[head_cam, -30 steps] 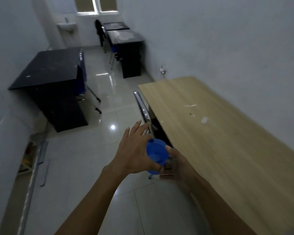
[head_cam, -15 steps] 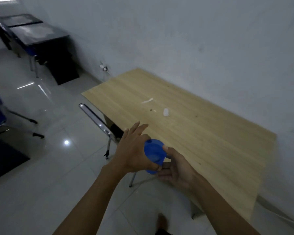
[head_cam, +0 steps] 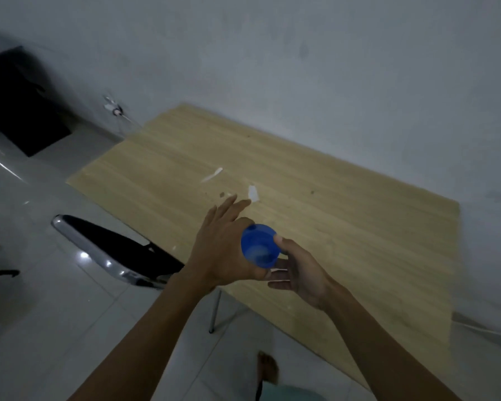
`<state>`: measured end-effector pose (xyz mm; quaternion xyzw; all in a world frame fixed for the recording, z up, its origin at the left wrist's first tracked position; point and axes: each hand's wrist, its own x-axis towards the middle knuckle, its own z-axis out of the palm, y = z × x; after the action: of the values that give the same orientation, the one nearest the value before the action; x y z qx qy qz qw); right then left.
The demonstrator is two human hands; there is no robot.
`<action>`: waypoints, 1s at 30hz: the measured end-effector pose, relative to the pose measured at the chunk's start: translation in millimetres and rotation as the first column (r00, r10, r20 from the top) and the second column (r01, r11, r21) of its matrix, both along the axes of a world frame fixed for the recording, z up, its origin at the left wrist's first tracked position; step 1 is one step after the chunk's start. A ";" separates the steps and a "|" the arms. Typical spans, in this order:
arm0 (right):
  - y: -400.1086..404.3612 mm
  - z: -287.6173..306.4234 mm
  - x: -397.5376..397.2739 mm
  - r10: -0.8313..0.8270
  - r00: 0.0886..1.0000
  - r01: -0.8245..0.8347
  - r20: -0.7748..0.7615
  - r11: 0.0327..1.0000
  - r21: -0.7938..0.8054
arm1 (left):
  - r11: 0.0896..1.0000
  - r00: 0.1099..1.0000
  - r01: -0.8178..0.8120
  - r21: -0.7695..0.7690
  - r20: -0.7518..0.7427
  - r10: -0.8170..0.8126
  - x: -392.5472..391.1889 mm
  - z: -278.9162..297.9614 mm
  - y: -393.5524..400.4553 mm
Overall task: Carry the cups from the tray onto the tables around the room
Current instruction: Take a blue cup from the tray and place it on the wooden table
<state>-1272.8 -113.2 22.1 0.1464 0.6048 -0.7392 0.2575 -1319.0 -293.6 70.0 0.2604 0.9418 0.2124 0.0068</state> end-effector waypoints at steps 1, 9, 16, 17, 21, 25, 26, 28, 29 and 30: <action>3.7 -2.7 -6.5 -0.008 1.000 0.008 0.003 1.000 0.013 | 1.000 1.000 0.011 0.005 0.003 -0.011 -8.5 -5.3 4.0; 19.5 -24.6 -40.6 -0.157 0.981 0.151 0.115 0.987 0.060 | 0.993 0.993 0.098 0.070 0.060 -0.102 -62.3 -46.5 30.9; 17.5 -43.2 -63.4 -0.269 0.945 0.239 0.186 0.957 0.167 | 0.977 0.975 0.185 0.106 0.104 -0.196 -104.2 -87.4 34.8; 16.2 -45.0 -66.1 -0.292 0.937 0.261 0.190 0.949 0.176 | 0.974 0.972 0.197 0.109 0.109 -0.209 -109.1 -92.3 35.0; 10.2 -51.2 -75.7 -0.383 0.901 0.343 0.201 0.916 0.206 | 0.968 0.959 0.232 0.093 0.148 -0.243 -125.6 -112.2 37.5; 4.0 -59.2 -82.2 -0.480 0.851 0.430 0.212 0.869 0.244 | 0.961 0.936 0.266 0.072 0.218 -0.276 -136.0 -126.5 40.6; 2.8 -60.7 -83.0 -0.497 0.840 0.442 0.216 0.859 0.258 | 0.959 0.930 0.275 0.063 0.235 -0.282 -137.2 -129.0 41.1; 0.7 -62.6 -84.4 -0.526 0.820 0.464 0.224 0.841 0.278 | 0.956 0.919 0.288 0.055 0.266 -0.292 -139.4 -133.0 42.2; -0.3 -63.2 -85.0 -0.538 0.813 0.475 0.224 0.834 0.282 | 0.955 0.914 0.289 0.063 0.277 -0.295 -140.5 -134.8 42.5; -1.0 -63.4 -85.9 -0.549 0.806 0.484 0.222 0.827 0.285 | 0.954 0.911 0.291 0.074 0.282 -0.300 -142.3 -136.7 43.0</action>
<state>-1358.7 -114.3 -41.3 0.4415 0.5724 -0.6813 0.1151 -1461.2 -250.6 -66.7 0.3657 0.8771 0.2589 0.1729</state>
